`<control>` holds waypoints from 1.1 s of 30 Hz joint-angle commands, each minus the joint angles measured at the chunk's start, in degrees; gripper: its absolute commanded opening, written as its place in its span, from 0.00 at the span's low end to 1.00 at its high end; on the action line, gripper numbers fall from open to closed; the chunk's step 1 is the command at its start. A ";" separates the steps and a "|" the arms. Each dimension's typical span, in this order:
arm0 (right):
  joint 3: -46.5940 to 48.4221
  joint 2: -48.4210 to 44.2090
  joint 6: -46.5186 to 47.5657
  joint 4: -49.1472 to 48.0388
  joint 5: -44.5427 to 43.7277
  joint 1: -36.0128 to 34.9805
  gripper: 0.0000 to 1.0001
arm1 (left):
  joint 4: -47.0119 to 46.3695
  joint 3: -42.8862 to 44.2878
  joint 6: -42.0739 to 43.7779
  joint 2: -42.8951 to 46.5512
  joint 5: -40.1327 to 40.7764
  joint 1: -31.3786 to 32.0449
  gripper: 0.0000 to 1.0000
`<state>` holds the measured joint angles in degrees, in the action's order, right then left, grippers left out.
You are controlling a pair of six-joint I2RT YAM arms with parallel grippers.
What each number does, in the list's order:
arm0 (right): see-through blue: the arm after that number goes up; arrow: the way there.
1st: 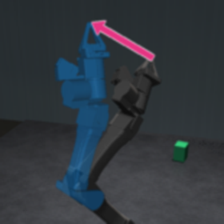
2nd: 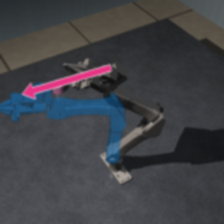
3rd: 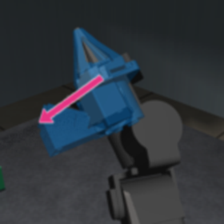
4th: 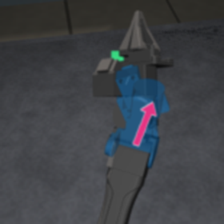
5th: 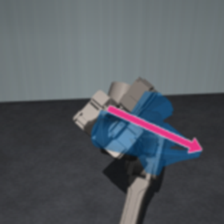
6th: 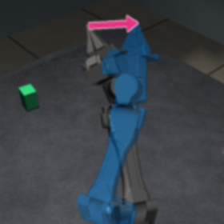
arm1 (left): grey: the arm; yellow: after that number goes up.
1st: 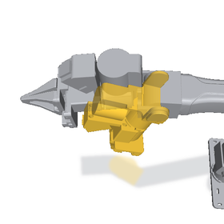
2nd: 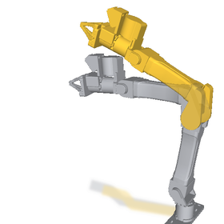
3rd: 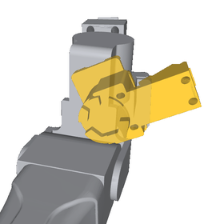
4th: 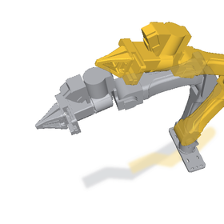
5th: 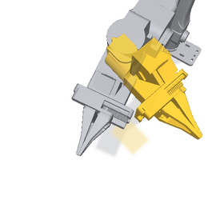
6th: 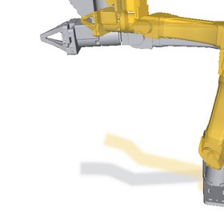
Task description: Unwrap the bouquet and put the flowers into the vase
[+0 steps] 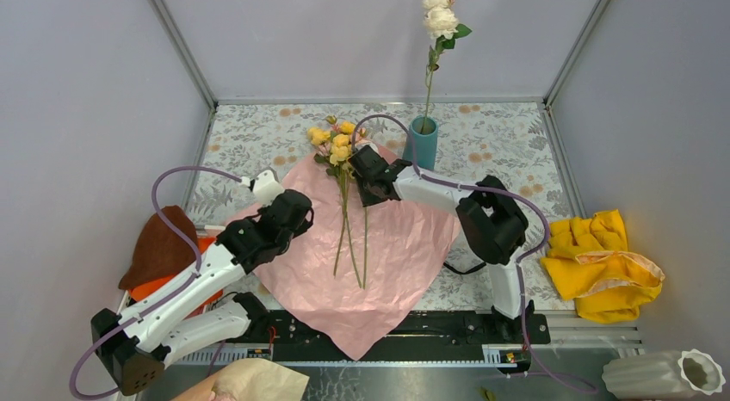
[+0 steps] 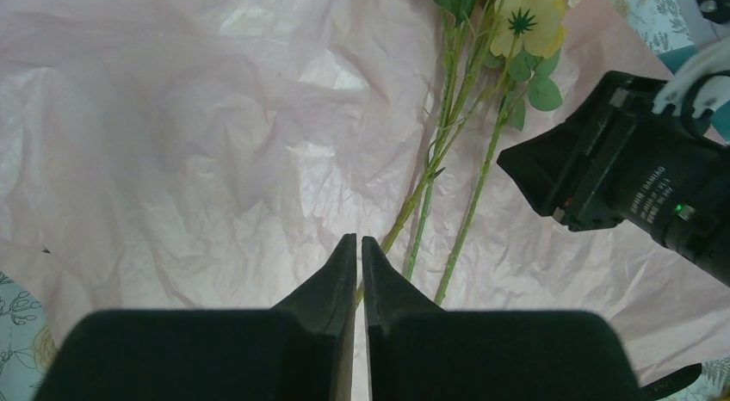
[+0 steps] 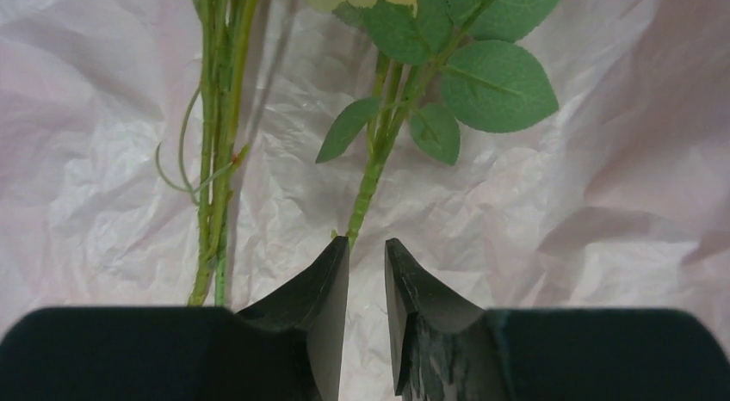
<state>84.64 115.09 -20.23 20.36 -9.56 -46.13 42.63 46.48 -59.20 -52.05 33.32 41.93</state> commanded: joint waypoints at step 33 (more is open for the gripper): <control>13.16 10.33 0.71 6.07 -5.61 -0.10 0.30 | -9.98 -5.70 3.28 -9.18 -6.08 -0.82 0.10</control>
<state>100.44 129.75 -19.62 25.71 -14.44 -46.13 36.45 41.25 -56.82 -60.71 28.10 41.56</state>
